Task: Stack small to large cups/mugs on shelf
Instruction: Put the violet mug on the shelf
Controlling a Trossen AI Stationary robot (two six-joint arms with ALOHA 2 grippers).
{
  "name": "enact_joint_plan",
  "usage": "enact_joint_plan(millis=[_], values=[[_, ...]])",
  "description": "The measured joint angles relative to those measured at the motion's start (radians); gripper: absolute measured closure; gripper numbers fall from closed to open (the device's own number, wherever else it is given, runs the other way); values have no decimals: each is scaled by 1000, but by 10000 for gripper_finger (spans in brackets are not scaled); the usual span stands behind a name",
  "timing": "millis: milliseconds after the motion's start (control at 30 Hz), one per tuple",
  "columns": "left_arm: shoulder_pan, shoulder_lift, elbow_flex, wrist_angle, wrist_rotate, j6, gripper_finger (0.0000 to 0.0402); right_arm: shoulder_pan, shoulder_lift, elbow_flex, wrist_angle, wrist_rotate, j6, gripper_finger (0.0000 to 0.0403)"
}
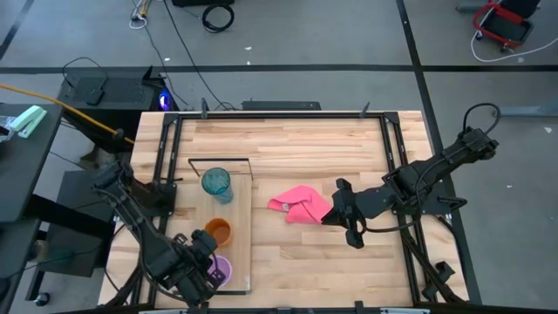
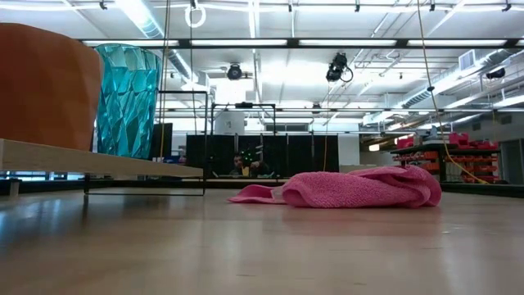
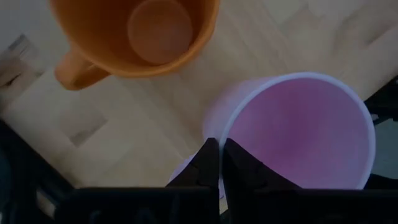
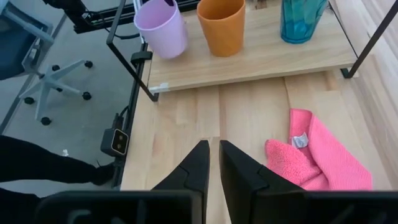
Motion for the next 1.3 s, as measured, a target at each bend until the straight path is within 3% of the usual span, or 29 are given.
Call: enact_joint_plan(millis=[500, 933, 1300], values=[[-21, -1, -76, 83, -35, 31, 391, 0, 0, 0, -1, 0, 15, 360], [-57, -1, -76, 80, -40, -82, 391, 0, 0, 0, -1, 0, 15, 360], [-56, -1, -76, 73, -44, -88, 391, 0, 0, 0, -1, 0, 15, 360]])
